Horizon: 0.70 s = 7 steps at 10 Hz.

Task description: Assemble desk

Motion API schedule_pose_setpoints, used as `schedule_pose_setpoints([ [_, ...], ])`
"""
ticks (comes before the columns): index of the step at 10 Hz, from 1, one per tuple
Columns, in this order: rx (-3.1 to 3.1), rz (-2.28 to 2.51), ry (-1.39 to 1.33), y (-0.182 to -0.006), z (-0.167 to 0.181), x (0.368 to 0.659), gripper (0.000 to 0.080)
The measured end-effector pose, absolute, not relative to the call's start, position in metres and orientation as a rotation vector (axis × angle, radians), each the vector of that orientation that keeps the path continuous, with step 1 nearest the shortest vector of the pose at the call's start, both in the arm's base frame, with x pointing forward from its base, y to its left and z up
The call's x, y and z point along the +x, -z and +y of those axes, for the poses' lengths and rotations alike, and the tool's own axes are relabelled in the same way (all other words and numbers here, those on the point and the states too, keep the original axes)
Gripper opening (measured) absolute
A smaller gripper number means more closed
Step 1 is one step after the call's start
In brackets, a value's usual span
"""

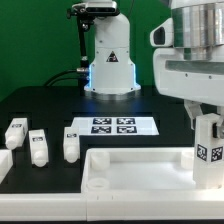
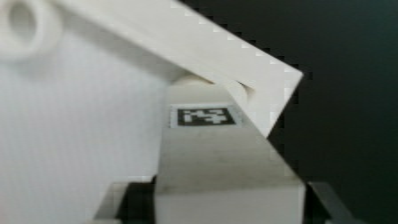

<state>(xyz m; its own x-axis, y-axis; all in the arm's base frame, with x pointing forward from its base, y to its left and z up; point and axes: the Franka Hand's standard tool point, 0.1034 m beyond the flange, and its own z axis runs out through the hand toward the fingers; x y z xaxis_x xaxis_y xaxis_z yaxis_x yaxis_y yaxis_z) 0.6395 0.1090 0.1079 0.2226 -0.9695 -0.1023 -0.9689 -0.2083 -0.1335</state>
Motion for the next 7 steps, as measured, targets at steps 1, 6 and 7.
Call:
schedule_pose_setpoints([
  [1,-2.216,1.967,-0.016,-0.1078,0.1089,0.6395,0.0293],
  [6,-2.621,1.407,0.046,-0.1038,0.1120,0.6365,0.0543],
  [7,-2.733,1.191,0.065,-0.1032,0.1136,0.6357,0.0616],
])
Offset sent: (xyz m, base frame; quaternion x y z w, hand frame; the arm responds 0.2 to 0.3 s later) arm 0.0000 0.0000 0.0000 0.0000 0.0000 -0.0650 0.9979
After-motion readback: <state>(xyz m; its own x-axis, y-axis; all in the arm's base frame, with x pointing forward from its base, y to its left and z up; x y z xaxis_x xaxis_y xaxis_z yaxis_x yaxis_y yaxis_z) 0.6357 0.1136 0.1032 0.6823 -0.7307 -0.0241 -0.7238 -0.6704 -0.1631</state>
